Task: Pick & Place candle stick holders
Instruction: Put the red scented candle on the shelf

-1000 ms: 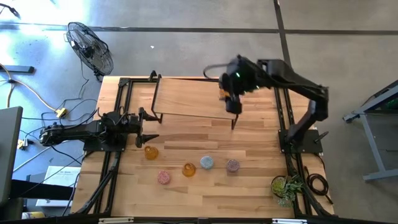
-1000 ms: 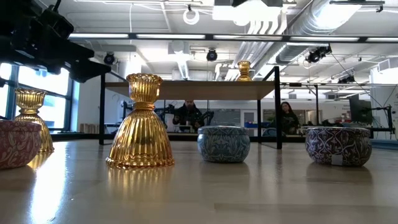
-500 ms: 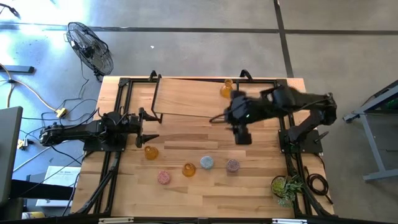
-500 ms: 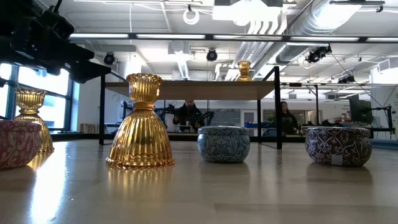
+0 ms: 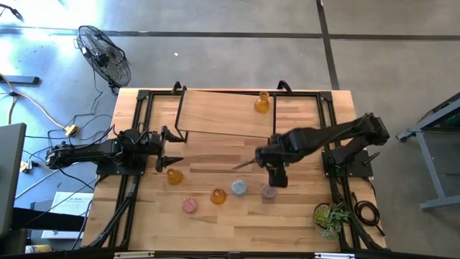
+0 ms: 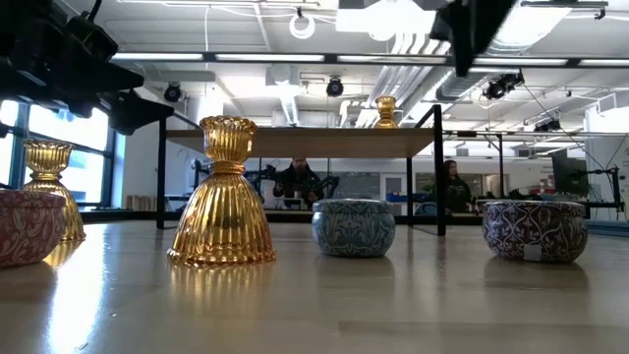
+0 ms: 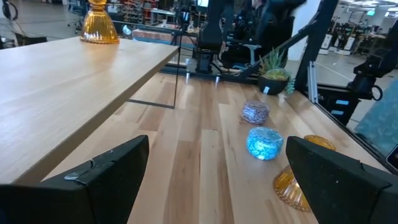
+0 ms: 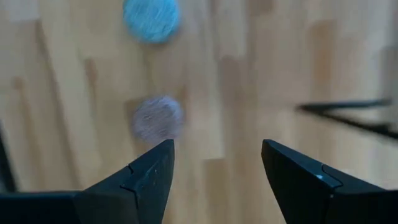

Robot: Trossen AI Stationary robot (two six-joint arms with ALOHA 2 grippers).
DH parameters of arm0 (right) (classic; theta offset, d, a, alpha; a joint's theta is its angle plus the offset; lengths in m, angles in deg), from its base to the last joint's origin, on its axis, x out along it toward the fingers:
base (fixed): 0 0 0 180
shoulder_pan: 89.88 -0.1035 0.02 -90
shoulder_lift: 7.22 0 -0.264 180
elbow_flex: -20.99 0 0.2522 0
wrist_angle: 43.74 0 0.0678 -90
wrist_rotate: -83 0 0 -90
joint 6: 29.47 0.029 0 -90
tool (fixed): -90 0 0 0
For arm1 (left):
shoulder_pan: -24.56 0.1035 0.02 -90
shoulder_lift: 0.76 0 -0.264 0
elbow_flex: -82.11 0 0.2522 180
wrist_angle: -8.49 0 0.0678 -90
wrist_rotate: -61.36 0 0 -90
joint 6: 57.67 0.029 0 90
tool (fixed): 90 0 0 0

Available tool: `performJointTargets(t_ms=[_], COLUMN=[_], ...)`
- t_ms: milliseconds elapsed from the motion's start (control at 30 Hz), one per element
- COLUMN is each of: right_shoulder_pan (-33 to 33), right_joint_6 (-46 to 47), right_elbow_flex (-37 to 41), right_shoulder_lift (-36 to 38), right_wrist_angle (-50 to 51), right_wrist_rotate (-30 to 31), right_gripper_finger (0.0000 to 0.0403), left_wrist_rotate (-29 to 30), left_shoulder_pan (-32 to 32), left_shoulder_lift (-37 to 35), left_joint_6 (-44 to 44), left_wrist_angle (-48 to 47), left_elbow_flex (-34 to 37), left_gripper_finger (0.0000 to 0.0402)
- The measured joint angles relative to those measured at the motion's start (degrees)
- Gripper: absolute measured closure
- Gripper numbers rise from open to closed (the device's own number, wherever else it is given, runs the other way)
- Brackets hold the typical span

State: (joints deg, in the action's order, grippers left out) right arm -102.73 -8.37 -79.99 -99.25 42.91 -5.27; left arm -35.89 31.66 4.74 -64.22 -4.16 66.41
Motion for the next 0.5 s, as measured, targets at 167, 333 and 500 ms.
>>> performJointTargets(t_ms=[167, 333, 500], right_shoulder_pan=[-3.08, -4.44, -4.93], right_joint_6=[7.39, 10.83, 16.27], right_elbow_flex=[4.70, 6.48, 6.49], right_shoulder_lift=[0.00, 0.00, 0.00], right_wrist_angle=[-6.17, -12.42, -14.64], right_wrist_rotate=[-2.14, -0.52, 1.92], right_gripper_finger=[0.0166, 0.0166, 0.0166], left_wrist_rotate=[0.13, 0.26, 0.90], left_shoulder_pan=[0.00, 0.00, -0.01], left_shoulder_lift=[-0.02, -0.02, -0.02], left_joint_6=[0.02, 0.04, 2.05], left_wrist_angle=[0.00, 0.00, 0.51], left_elbow_flex=[0.00, 0.00, 0.00], left_gripper_finger=[0.0027, 0.0027, 0.0027])
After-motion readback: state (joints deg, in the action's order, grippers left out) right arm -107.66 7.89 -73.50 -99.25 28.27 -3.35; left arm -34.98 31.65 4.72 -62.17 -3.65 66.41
